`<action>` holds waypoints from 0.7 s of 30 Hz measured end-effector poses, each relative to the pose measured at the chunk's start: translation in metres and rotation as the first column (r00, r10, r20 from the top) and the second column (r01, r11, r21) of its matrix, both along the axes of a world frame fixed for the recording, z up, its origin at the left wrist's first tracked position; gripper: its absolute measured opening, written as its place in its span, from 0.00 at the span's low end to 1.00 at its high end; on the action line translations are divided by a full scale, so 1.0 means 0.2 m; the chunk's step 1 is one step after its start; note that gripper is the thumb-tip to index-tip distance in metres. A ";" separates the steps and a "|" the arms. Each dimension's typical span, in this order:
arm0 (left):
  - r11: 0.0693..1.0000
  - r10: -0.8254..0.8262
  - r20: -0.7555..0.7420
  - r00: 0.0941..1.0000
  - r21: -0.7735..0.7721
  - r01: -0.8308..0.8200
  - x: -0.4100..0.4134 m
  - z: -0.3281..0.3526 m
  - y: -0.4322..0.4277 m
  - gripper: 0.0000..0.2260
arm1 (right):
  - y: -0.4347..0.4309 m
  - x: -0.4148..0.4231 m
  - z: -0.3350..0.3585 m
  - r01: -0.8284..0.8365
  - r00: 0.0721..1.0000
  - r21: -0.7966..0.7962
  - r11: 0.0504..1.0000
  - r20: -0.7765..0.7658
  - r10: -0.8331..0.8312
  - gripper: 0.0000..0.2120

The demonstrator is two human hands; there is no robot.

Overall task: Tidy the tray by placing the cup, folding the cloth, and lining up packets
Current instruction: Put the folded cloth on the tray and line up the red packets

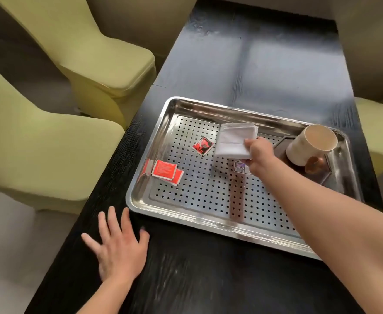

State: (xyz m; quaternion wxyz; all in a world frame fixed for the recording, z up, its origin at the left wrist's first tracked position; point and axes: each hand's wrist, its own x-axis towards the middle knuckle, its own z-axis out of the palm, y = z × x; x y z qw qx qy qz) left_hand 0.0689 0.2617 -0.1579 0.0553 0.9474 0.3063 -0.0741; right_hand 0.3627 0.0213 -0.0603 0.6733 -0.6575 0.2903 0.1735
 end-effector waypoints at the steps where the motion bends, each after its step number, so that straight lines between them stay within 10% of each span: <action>1: 1.000 -0.004 0.003 1.000 0.008 0.004 0.00 0.00 0.00 0.30 | 0.01 0.02 -0.01 0.003 1.000 -0.005 1.000 -0.004 -0.003 0.11; 11: 1.000 0.003 0.040 0.999 -0.002 -0.003 0.01 0.00 0.00 0.30 | -0.03 0.10 -0.10 -0.125 0.990 -0.336 0.933 0.022 0.141 0.17; 21: 1.000 0.006 0.049 0.999 -0.006 -0.006 0.00 0.01 -0.01 0.30 | 0.04 0.00 -0.13 -0.113 0.794 -0.930 0.349 0.126 0.595 0.22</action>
